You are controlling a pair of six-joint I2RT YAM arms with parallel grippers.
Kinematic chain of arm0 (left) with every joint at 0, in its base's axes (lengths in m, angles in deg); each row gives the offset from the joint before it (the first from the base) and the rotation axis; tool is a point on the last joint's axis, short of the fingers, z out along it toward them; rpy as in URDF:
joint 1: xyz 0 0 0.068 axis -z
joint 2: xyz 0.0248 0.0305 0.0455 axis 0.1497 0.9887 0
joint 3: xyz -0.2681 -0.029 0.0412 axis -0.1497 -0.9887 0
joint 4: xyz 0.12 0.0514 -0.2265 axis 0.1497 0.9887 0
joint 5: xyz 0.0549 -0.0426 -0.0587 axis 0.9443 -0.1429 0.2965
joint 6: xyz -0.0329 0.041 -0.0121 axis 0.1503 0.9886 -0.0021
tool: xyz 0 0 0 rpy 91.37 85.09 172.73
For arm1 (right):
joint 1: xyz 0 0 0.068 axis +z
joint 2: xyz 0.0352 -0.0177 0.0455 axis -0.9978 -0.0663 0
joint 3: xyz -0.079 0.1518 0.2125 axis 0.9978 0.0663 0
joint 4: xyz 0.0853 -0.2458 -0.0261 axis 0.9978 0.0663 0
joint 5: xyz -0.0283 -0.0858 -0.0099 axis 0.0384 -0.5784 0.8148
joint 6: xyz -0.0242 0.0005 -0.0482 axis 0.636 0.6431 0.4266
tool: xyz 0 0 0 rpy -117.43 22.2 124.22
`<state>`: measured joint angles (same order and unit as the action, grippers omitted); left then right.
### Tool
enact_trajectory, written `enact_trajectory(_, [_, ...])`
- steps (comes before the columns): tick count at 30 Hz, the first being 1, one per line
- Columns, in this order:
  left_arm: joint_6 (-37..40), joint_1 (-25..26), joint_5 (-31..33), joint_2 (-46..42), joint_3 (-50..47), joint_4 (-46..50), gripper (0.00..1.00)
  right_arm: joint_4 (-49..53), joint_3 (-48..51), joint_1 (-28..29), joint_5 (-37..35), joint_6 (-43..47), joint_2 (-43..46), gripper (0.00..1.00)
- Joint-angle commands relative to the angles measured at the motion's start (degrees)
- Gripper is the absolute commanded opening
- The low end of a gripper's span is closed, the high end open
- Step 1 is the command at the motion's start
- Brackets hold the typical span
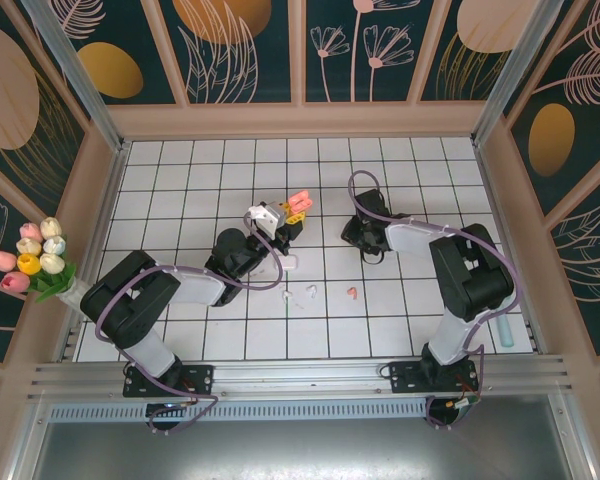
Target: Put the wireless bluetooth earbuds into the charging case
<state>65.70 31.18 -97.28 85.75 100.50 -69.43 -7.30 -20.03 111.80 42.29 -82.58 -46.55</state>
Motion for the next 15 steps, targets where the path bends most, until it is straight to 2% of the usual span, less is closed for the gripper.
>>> enact_trajectory(1, [0.5, -0.4, 0.1, -1.5, -0.4, -1.4, 0.0, 1.9, -0.7, 0.5, -3.0, -0.6, -0.7, 0.4])
enact_trajectory(10, [0.4, -0.6, -0.2, -1.3, -0.3, -1.2, 0.0, 1.3, -0.5, 0.2, -4.3, 0.8, -1.8, 0.35])
enact_trajectory(15, [0.5, -0.6, -0.1, -1.4, -0.1, -1.2, 0.0, 0.5, -0.8, -0.2, -3.3, 1.6, -2.7, 0.26])
